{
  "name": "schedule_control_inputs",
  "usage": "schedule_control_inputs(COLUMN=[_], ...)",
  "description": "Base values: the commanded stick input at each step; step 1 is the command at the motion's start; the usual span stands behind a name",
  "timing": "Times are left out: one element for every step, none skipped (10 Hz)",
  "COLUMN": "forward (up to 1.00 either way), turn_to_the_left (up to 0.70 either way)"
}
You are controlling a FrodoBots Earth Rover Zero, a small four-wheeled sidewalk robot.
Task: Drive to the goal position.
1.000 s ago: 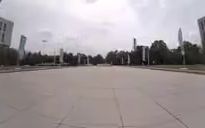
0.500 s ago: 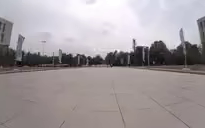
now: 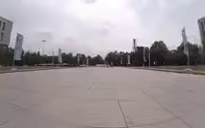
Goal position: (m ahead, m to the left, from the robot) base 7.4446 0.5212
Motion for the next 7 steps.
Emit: schedule_control_inputs(forward=[0.7, 0.7, 0.7, 0.7, 0.7, 0.7, 0.7], turn_to_the_left=[0.01, 0.01, 0.01, 0.01, 0.01, 0.01, 0.01])
